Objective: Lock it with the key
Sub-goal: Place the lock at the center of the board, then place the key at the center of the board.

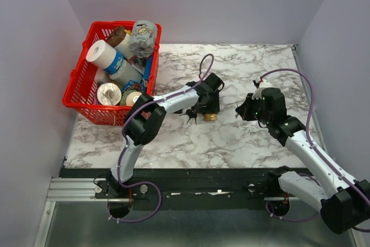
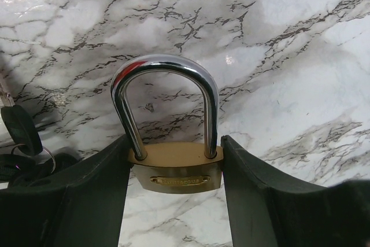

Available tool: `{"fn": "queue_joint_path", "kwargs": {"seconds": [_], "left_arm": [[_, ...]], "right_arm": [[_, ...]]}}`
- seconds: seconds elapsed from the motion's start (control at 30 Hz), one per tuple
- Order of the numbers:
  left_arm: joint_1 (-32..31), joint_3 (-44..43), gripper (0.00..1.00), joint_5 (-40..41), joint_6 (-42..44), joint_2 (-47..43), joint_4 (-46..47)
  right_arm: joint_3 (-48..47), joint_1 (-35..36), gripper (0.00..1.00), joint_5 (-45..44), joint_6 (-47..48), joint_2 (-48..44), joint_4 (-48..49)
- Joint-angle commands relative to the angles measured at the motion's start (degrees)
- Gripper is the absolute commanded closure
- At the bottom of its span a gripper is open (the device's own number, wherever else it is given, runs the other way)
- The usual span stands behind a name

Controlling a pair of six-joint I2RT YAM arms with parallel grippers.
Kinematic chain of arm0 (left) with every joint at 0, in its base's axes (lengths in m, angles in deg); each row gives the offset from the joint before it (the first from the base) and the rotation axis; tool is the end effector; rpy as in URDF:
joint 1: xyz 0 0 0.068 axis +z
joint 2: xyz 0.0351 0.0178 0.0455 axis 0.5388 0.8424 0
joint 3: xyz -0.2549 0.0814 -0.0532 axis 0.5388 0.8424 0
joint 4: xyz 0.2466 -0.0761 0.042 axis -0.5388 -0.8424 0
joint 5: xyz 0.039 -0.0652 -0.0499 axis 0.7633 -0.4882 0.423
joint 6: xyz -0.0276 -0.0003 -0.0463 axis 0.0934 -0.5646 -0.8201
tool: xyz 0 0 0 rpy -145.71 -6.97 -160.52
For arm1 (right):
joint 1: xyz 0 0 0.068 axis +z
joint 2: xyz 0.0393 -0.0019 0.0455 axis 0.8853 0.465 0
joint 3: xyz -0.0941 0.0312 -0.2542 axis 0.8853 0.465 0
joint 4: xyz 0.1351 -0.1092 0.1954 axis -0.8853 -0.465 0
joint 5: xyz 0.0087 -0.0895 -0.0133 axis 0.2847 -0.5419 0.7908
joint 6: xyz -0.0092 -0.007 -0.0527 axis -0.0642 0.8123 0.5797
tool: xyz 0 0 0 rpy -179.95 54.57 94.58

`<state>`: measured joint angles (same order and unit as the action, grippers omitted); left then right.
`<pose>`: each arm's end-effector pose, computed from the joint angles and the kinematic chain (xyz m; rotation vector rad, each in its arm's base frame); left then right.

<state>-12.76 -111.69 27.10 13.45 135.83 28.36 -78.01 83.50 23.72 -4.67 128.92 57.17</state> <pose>0.3283 -0.3308 0.1729 -0.0380 2.7227 -0.4783 0.1971 0.0799 0.2709 -0.1023 2.1570 0.5003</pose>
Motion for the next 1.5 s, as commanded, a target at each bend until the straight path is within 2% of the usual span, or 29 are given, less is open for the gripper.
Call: {"fn": "queue_joint_path", "kwargs": {"seconds": [0.0,0.1,0.2,0.33,0.5,0.63,0.77,0.83,0.97,1.1,1.13,1.27,1.47], "left_arm": [[-0.2,0.7,0.32,3.5,-0.8,2.7,-3.1],[-0.3,0.0,0.20,4.4,-0.6,2.4,-3.1],[-0.4,-0.4,0.16,5.0,-0.1,2.2,-3.0],[-0.3,-1.1,0.15,4.5,1.0,0.4,-1.4],[-0.3,-2.9,0.15,3.9,4.2,-6.9,5.5],[-0.3,-6.5,0.15,5.4,7.3,-12.0,5.7],[0.7,-6.5,0.14,6.6,12.3,-18.6,4.8],[1.1,-4.2,0.12,6.2,18.2,-21.6,6.0],[4.8,-0.8,0.11,-3.3,24.2,-28.6,6.7],[12.7,-2.9,0.12,-24.5,27.1,-30.4,1.4],[14.6,-3.1,0.12,-26.0,28.1,-30.9,0.9],[15.3,-2.8,0.12,-31.4,34.0,-35.7,1.2],[15.4,-2.6,0.11,-28.9,36.0,-38.7,-0.3]], "right_arm": [[1.1,-0.8,0.99,-0.3,-1.3,1.2,1.7],[0.8,-1.1,0.99,-0.2,-1.8,1.8,1.7],[0.8,-1.3,0.99,0.2,-2.6,2.4,1.8],[0.9,-1.4,0.99,0.1,-2.7,2.6,1.9],[0.5,-3.3,0.99,1.0,-2.6,3.0,1.8],[-0.3,-5.1,0.99,1.9,-2.1,4.2,1.9],[-2.0,-6.4,0.99,4.9,-0.8,7.4,3.2],[-3.0,-6.4,0.99,8.1,0.8,10.8,3.8],[-5.6,-6.4,0.99,12.0,2.2,18.1,6.0],[-8.9,-6.4,0.99,13.4,3.5,25.2,7.3],[-10.4,-6.5,0.99,13.3,3.0,26.8,7.2],[-13.8,-6.4,0.99,12.3,3.1,33.2,6.6],[-16.9,-6.4,0.99,12.8,1.7,41.5,3.5]]}}
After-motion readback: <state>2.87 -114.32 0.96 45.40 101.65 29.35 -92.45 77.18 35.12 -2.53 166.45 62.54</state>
